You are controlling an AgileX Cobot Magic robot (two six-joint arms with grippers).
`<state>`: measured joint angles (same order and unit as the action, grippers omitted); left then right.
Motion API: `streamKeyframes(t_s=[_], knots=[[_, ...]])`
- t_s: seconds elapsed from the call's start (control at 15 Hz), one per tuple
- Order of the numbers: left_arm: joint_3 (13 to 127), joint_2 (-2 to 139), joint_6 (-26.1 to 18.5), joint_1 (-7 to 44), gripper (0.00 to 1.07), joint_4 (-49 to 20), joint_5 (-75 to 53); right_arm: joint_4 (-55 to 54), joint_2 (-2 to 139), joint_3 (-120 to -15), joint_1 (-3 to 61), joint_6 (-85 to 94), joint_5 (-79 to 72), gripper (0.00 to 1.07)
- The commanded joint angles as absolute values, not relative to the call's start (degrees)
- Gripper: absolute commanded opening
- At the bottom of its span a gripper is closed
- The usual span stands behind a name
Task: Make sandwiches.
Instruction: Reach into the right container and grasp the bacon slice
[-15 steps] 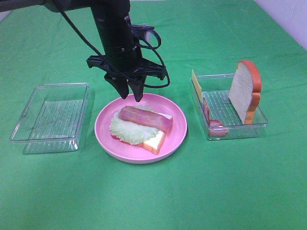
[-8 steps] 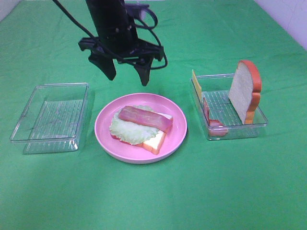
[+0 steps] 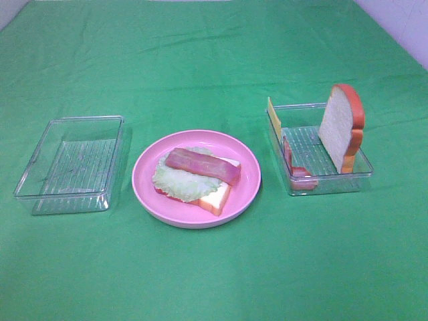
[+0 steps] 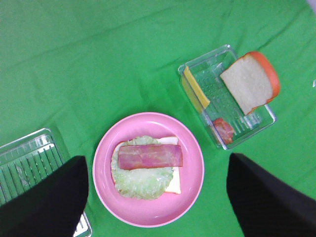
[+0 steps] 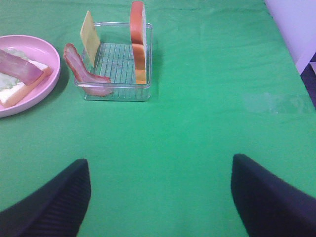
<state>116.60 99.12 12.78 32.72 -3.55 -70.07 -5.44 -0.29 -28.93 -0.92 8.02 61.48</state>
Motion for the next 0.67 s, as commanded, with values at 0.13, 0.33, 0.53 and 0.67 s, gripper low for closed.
streamKeyframes(t_s=[0.13, 0.33, 0.53, 0.67], knots=[[110.52, 88.58, 13.24, 32.89, 0.74, -4.41, -73.85, -5.39, -1.09, -28.99, -1.15, 8.71, 60.79, 0.75], [99.18, 79.01, 13.24, 32.89, 0.74, -5.27, -73.8, -5.39, -1.09, -28.99, -1.15, 8.71, 60.79, 0.75], [82.79, 67.38, 13.24, 32.89, 0.74, -5.04, -73.8, -5.39, -1.09, -28.99, -1.15, 8.71, 60.79, 0.75], [73.45, 59.93, 13.24, 32.89, 0.74, -5.04, -73.74, -5.39, -1.09, -28.99, -1.15, 8.71, 60.79, 0.75]])
